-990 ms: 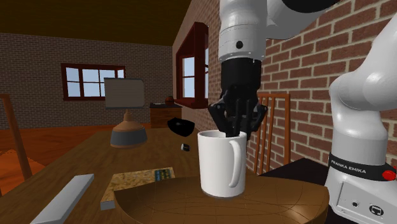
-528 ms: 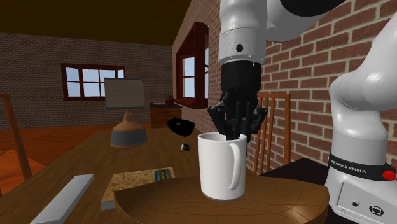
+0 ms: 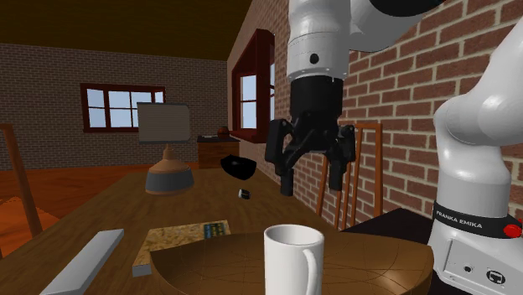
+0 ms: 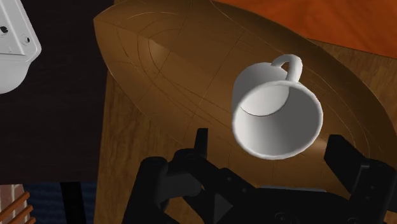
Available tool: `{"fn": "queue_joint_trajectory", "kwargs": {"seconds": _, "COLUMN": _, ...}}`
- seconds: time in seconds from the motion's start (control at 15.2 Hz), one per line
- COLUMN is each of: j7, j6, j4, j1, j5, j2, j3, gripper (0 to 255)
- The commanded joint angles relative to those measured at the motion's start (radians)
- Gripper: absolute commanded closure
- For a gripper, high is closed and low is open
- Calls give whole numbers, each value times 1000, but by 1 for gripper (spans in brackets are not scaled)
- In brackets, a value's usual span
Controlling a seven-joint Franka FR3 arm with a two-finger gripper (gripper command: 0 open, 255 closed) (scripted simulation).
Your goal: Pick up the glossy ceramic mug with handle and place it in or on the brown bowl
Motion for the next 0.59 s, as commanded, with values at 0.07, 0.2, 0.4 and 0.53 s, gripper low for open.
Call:
{"fn": "queue_joint_trajectory", "kwargs": {"seconds": 0.07, "j7": 2, "j6": -108, "j4": 43, "j1": 8, "j5": -17, "j2": -62, "j3": -46, "gripper": 0}}
{"fn": "queue_joint_trajectory", "kwargs": {"seconds": 0.2, "j7": 3, "j6": -139, "j4": 59, "j1": 8, "j5": -24, "j2": -77, "j3": -59, "gripper": 0}}
{"fn": "queue_joint_trajectory", "kwargs": {"seconds": 0.4, "j7": 3, "j6": -139, "j4": 59, "j1": 9, "j5": -24, "j2": -77, "j3": -60, "gripper": 0}}
{"fn": "queue_joint_trajectory", "kwargs": {"seconds": 0.53, "j7": 3, "j6": -139, "j4": 59, "j1": 9, "j5": -24, "j2": -77, "j3": -60, "gripper": 0}}
